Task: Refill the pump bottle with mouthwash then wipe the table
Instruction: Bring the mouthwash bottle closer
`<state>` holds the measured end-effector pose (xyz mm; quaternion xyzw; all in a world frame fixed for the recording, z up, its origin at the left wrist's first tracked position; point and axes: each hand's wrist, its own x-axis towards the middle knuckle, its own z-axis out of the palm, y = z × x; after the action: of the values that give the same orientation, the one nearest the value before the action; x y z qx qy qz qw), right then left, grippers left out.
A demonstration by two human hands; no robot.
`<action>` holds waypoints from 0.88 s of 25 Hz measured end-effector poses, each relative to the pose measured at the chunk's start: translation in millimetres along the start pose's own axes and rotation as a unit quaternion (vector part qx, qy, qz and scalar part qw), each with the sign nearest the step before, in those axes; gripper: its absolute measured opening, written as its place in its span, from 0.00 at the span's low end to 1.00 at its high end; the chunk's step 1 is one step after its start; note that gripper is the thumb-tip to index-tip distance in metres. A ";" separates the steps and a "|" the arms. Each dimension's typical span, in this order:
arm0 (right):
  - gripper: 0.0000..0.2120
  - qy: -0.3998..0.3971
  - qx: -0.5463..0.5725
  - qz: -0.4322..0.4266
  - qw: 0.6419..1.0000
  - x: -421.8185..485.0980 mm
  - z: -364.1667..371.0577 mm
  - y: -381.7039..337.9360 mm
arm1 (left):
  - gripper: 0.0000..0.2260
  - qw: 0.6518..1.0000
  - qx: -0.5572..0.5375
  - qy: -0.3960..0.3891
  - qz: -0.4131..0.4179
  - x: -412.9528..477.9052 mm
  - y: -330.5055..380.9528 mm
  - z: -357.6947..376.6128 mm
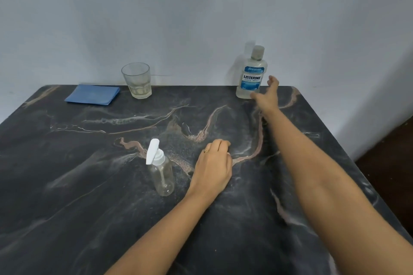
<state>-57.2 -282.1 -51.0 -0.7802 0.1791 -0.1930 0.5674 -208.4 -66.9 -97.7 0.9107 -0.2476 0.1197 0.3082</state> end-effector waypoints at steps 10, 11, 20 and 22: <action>0.21 -0.054 -0.025 -0.028 0.998 -1.8 1.4 -1.5 | 0.18 1.000 0.015 -0.015 0.000 1.0 0.2 -0.5; 0.21 -0.066 -0.014 -0.036 0.997 -15.9 -4.4 -1.5 | 0.16 1.000 0.015 -0.017 -0.003 1.5 -0.2 -0.9; 0.20 -0.121 0.064 -0.038 0.990 -190.4 -86.3 4.1 | 0.14 0.999 -0.005 -0.029 -0.042 -8.2 15.7 -19.2; 0.20 -0.113 0.067 -0.027 0.991 -219.8 -101.0 8.0 | 0.15 0.999 0.018 -0.020 -0.040 -20.6 21.2 -25.7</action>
<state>-298.0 -257.3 -51.7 -0.7616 0.0795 -0.1300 0.6299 -238.6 -57.8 -74.7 0.9275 -0.2145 0.0933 0.2915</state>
